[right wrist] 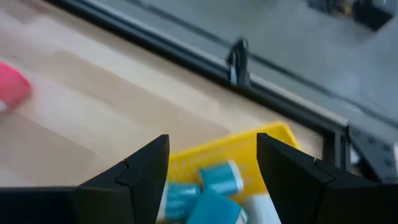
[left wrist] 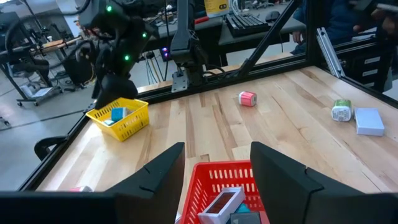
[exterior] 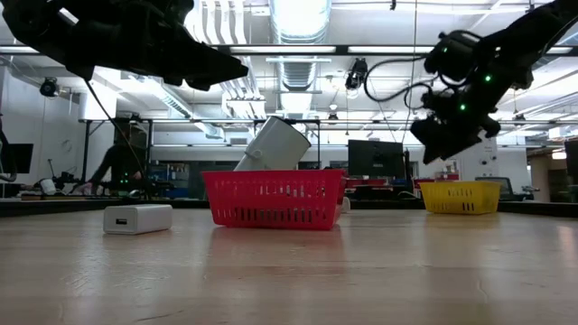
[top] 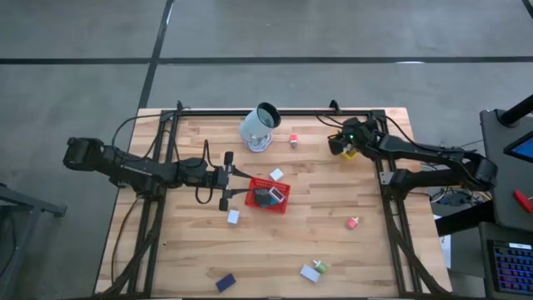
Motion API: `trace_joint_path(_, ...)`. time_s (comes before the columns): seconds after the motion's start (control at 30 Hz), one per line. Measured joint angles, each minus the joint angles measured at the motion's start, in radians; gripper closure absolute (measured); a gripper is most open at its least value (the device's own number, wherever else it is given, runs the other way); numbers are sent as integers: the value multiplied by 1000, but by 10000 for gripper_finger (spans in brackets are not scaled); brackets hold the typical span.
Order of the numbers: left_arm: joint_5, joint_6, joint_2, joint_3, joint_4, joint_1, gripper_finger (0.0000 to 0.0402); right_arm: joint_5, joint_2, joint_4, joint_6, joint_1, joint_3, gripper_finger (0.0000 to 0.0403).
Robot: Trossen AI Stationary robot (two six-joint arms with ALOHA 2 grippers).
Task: Pick & Place Office items
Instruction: Put the white digital clock into the red basket
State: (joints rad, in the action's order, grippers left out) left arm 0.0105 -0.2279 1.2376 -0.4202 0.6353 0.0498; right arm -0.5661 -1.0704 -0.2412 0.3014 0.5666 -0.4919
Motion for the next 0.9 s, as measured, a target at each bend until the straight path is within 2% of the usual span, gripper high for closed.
trace_joint_path(0.23,0,2,0,0,0,0,215,-18,69,106,-99,-80,24,171)
trace_joint_path(0.37,0,4,0,0,0,0,215,8,95,158,-165,-116,38,171)
trace_joint_path(0.63,0,5,0,0,0,0,215,217,112,354,-276,-162,88,171)
trace_joint_path(0.9,0,8,0,0,1,0,215,475,114,547,-354,-197,139,175)
